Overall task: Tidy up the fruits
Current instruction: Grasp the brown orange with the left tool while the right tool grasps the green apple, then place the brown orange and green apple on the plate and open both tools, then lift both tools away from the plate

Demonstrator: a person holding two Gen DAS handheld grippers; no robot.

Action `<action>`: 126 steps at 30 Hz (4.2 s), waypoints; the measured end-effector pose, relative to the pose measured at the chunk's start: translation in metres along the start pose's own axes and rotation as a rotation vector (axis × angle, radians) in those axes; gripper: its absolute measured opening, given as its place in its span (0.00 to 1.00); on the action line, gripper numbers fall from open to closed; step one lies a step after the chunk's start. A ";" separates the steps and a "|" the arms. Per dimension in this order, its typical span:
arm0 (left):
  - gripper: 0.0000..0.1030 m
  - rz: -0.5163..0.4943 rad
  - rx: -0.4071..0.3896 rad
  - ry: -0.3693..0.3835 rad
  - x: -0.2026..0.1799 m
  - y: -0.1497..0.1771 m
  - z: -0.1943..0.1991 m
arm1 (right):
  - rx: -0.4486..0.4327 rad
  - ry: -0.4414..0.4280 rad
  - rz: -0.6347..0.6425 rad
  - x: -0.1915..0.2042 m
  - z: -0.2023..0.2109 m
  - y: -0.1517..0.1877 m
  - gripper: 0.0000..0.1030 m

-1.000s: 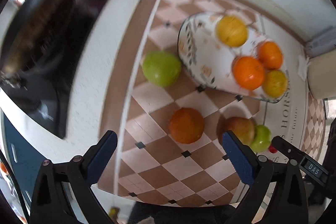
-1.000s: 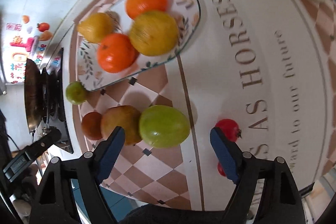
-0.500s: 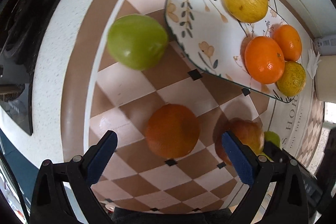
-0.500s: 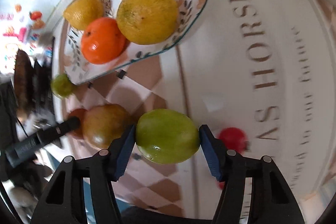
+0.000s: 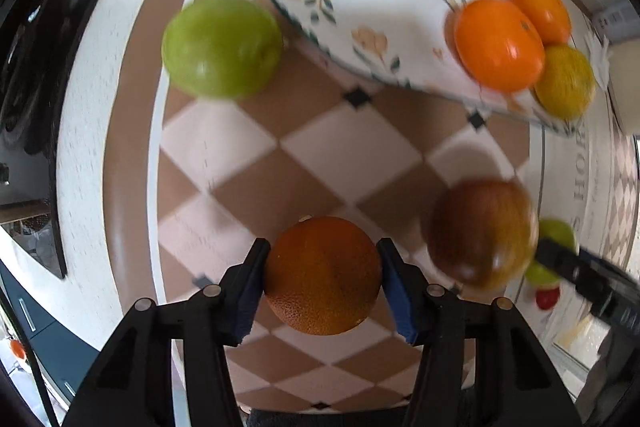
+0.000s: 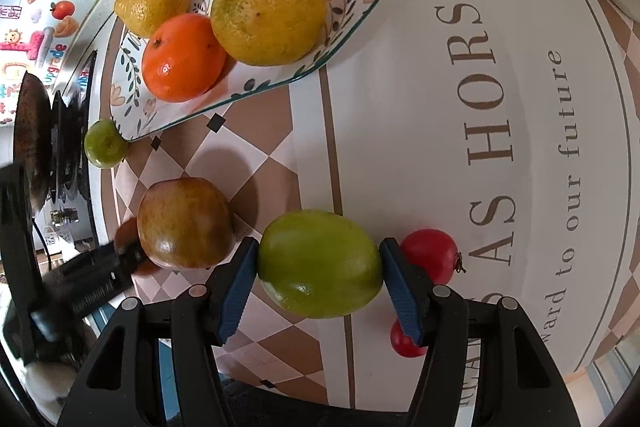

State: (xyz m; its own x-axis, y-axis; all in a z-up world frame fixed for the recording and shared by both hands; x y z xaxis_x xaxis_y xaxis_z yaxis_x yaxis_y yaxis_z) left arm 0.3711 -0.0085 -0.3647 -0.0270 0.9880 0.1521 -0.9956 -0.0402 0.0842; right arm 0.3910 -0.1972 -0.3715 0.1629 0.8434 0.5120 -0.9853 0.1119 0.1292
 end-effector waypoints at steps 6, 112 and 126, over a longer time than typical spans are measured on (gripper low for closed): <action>0.50 0.022 -0.014 0.006 -0.004 0.003 0.001 | 0.015 0.032 0.027 0.005 -0.003 -0.002 0.63; 0.81 0.064 -0.616 0.006 0.074 0.064 0.249 | -0.571 0.169 0.350 0.142 0.235 0.115 0.90; 0.98 0.032 -0.605 -0.014 0.060 0.070 0.239 | -0.522 0.088 0.266 0.115 0.228 0.106 0.90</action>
State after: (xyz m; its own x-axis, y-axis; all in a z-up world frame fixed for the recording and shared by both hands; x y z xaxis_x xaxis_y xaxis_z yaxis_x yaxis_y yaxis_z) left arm 0.3210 0.0126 -0.1142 -0.0607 0.9854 0.1589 -0.8684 0.0263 -0.4952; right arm 0.3174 -0.2080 -0.1058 -0.0765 0.9158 0.3942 -0.8904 0.1152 -0.4404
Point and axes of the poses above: each gripper's, at about its wrist camera, not at the fingertips, and z roughly against the way its jaws point, x to its left, y to its underside, the point moved 1 cm from there along -z, roughly the way its jaws point, and after that the axes turned 12 degrees about -y, right-handed, at the moved point
